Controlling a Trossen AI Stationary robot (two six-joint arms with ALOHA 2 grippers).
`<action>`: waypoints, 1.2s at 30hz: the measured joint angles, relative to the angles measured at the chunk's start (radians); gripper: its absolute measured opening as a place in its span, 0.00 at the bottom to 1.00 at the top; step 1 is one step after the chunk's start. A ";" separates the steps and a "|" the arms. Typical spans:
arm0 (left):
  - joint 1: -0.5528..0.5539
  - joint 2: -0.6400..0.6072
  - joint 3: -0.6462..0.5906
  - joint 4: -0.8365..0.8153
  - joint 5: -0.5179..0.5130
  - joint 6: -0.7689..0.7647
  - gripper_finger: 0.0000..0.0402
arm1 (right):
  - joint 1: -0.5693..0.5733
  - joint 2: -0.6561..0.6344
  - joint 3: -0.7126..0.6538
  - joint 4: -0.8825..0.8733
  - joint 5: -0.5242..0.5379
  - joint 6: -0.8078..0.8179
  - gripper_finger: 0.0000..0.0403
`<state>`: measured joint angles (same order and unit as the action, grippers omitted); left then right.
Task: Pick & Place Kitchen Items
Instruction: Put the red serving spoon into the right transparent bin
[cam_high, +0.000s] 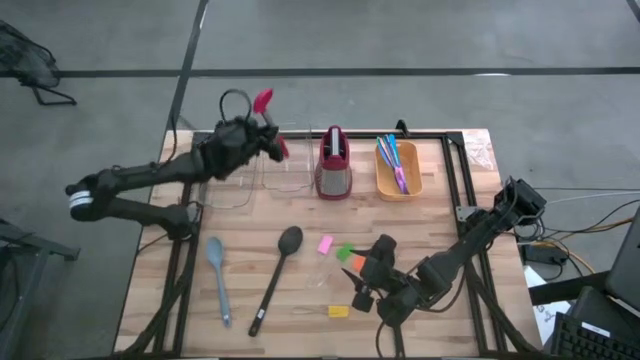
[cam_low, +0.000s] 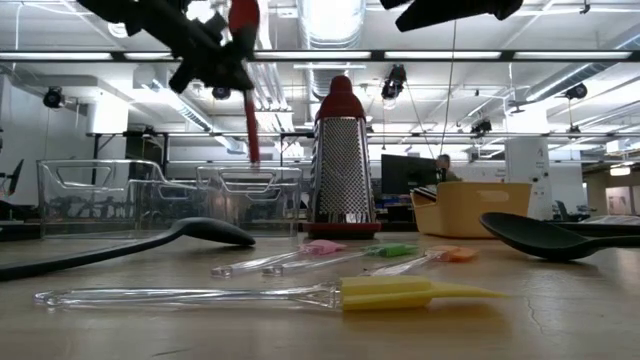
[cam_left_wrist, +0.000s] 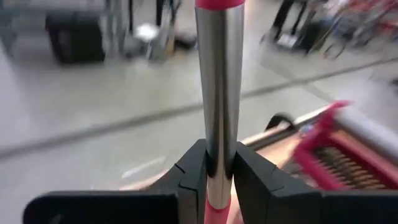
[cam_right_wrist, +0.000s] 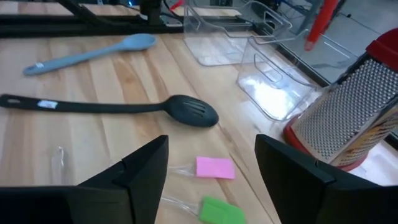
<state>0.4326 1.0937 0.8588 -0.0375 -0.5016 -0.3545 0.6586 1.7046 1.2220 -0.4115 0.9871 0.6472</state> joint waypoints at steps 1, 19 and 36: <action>0.036 0.019 0.028 -0.058 0.036 -0.029 0.16 | 0.000 0.000 -0.002 -0.005 0.000 0.000 0.57; 0.184 0.402 0.349 -0.516 0.321 -0.021 0.17 | 0.000 0.000 -0.071 -0.003 0.007 -0.004 0.45; 0.195 0.560 0.451 -0.721 0.482 -0.163 0.17 | 0.000 0.000 -0.086 -0.004 0.009 -0.012 0.33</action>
<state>0.6272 1.6538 1.3098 -0.7587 -0.0198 -0.5174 0.6586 1.7046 1.1362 -0.4152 0.9959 0.6353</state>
